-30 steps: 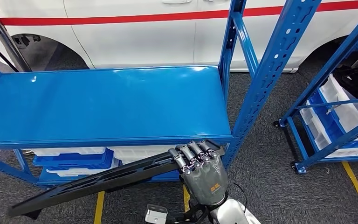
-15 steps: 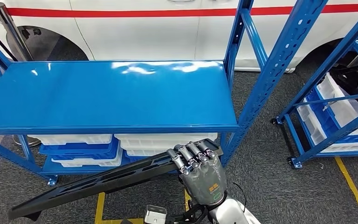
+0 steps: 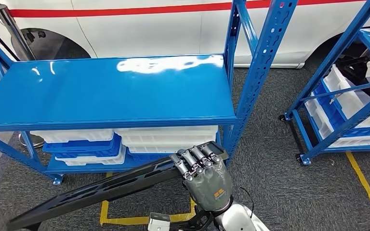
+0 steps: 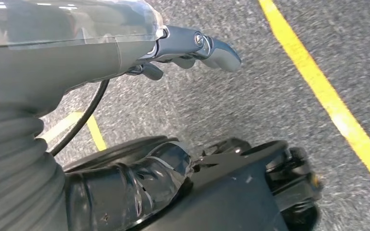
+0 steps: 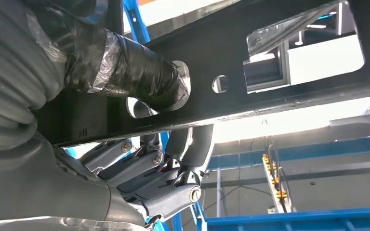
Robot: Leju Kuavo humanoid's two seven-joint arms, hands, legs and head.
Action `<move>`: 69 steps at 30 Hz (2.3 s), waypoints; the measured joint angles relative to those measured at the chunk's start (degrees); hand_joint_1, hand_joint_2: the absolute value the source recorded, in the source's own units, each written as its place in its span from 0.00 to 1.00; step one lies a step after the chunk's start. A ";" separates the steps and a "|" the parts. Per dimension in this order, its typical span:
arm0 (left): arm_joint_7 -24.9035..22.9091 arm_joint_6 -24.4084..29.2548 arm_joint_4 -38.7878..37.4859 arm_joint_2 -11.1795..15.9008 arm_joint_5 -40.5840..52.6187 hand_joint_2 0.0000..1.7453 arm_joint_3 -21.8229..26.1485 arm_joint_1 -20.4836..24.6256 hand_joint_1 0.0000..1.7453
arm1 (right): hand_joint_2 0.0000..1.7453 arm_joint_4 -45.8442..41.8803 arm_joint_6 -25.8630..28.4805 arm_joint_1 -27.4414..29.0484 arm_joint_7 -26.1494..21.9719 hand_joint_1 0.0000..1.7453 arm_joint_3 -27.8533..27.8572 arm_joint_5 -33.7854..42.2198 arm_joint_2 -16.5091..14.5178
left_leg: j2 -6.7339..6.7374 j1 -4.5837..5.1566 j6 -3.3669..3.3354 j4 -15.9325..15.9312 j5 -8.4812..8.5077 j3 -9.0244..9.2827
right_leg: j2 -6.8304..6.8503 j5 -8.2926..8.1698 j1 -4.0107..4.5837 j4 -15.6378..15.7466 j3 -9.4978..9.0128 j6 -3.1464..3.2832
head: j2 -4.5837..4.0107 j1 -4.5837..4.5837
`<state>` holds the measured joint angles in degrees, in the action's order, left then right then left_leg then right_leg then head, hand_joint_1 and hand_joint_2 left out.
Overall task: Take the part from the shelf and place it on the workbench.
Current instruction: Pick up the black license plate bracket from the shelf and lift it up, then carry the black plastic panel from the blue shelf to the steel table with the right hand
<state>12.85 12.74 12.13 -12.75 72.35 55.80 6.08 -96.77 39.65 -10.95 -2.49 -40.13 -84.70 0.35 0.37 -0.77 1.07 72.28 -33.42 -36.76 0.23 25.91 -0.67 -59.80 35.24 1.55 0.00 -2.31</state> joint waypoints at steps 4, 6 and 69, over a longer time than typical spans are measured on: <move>0.00 0.00 0.00 0.00 0.00 1.00 0.00 0.19 0.00 | 1.00 0.02 0.00 -0.04 -0.02 1.00 0.00 0.00 -0.19 | -0.23 0.34 -0.79 -13.52 3.34 8.44 | -0.06 -0.98 0.05 -0.50 1.00 -1.05 | 0.00 -0.02; 0.00 0.00 0.00 -0.01 0.00 1.00 0.00 0.16 0.00 | 1.00 0.02 0.00 -0.06 -0.02 1.00 0.00 0.00 -0.34 | -0.30 0.58 -1.36 -14.25 3.66 8.27 | -0.05 -1.71 0.04 -0.26 1.04 -1.83 | 0.00 -0.03; -0.02 0.61 0.00 -0.13 -0.02 1.00 0.02 0.13 0.00 | 1.00 4.78 0.00 1.00 -9.96 1.00 0.29 10.35 -2.89 | -0.47 0.36 -0.90 -14.42 3.43 8.42 | 0.34 -2.19 0.44 0.30 1.10 -1.83 | 0.00 -0.03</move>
<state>12.84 13.35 12.13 -12.88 72.32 55.82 6.21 -91.99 39.65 -9.95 -12.45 -39.83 -74.34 -2.54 -0.10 -0.41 0.18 57.86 -29.99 -28.34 0.57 23.71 -0.23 -59.51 36.34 -0.28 0.00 -2.34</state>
